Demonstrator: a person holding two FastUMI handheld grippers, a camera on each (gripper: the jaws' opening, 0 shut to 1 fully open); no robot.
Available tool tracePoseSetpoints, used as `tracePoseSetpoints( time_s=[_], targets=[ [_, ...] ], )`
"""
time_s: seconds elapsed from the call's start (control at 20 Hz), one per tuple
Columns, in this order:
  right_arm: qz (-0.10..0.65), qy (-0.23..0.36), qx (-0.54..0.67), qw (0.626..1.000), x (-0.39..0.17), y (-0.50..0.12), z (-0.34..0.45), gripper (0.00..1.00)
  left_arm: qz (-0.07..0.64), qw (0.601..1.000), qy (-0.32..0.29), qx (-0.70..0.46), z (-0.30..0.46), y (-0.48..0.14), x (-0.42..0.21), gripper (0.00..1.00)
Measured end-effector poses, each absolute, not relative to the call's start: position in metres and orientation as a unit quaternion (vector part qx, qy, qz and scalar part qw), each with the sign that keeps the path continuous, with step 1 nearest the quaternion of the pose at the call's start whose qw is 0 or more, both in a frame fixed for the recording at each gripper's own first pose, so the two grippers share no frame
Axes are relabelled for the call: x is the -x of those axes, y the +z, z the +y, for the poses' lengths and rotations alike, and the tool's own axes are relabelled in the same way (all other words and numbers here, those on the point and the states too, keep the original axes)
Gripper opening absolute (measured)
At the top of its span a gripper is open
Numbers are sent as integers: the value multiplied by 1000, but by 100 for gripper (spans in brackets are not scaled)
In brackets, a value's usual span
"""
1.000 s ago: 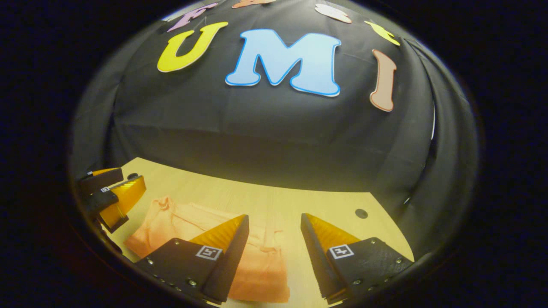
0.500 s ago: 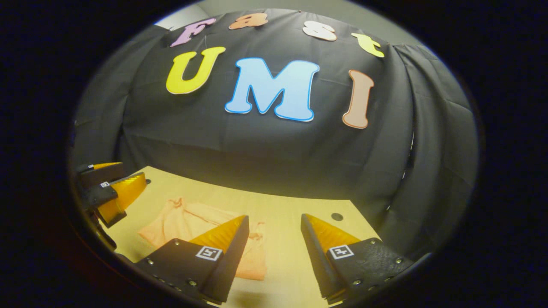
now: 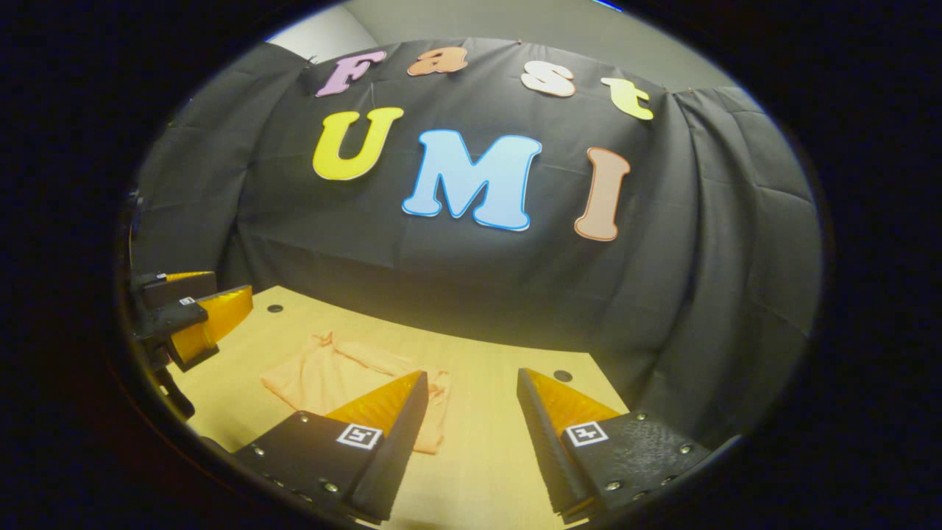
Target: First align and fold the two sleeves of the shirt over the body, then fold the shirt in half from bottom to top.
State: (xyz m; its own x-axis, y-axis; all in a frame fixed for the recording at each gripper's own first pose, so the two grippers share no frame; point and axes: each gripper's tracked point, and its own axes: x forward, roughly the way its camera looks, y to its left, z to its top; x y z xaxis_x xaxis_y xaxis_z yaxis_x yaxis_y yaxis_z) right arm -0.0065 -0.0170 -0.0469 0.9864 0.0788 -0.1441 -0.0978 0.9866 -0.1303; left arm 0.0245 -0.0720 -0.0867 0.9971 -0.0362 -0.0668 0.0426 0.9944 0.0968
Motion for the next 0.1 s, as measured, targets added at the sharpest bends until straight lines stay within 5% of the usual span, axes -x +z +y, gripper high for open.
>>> tracePoseSetpoints(
  time_s=[0.1],
  targets=[
    [68, 44, 61, 995, 22, -47, -21, 76, 38, 998, -17, -48, -74, -87, -7, 94]
  ],
)
